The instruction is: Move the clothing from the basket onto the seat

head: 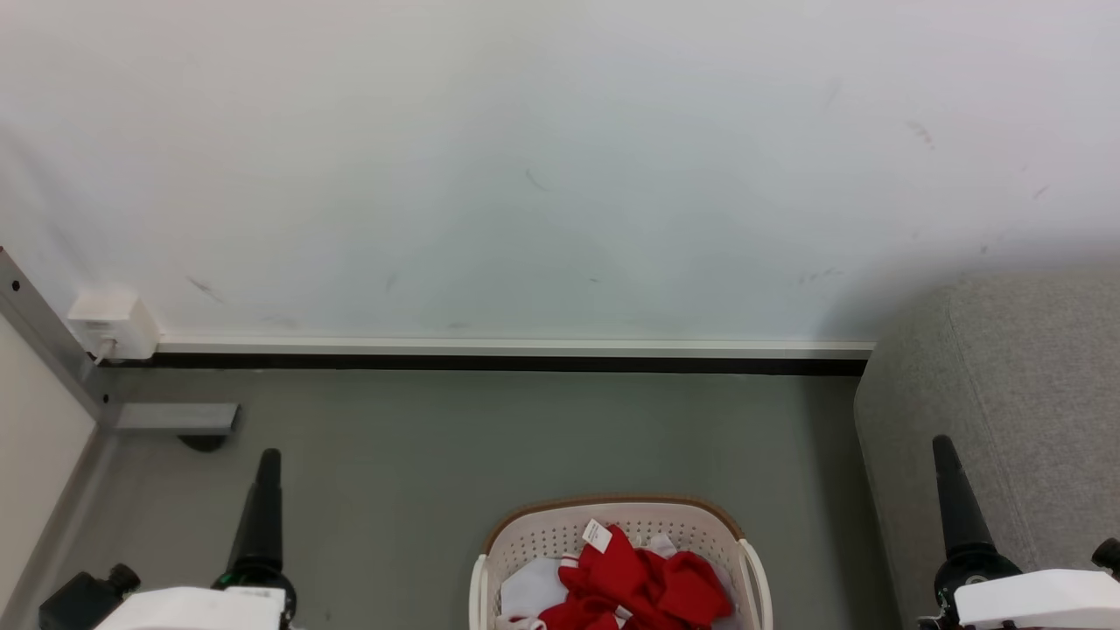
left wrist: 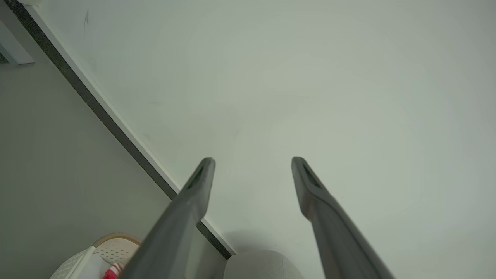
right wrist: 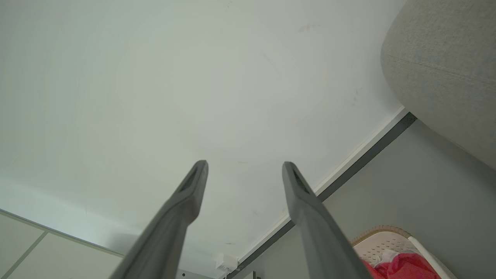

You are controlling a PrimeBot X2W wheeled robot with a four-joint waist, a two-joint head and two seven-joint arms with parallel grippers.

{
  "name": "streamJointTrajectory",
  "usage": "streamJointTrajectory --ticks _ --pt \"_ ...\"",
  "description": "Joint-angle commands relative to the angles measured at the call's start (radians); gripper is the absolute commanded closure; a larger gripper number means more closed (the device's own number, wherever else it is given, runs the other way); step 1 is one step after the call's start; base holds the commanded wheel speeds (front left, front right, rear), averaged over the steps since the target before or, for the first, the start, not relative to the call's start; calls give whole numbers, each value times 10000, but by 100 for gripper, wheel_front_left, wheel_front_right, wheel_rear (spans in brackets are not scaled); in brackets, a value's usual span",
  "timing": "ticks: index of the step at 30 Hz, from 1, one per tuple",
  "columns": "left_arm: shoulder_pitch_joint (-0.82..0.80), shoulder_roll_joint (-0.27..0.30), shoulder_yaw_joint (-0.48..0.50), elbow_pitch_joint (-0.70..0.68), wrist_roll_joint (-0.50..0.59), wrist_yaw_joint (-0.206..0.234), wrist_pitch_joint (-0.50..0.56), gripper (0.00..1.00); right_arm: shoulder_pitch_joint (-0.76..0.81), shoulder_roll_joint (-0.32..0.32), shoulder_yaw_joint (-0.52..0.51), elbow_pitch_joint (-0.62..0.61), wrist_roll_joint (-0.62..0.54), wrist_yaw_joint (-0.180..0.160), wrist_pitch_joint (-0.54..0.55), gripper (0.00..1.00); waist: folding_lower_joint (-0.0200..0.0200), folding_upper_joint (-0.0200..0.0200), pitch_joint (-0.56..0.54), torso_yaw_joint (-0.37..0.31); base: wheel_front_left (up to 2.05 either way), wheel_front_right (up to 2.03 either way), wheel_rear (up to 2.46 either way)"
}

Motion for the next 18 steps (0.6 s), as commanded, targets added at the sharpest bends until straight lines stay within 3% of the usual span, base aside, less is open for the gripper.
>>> streamJointTrajectory --ticks 1,18 --pt "-35 82 -23 -233 524 91 -115 0 -299 -145 88 -162 -448 -6 -112 0 0 -1 -2 -3 0 0 0" --pt "159 105 -472 -462 4006 748 -705 0 -300 -185 377 125 -4254 -9 -701 0 0 -1 -102 -29 0 0 0"
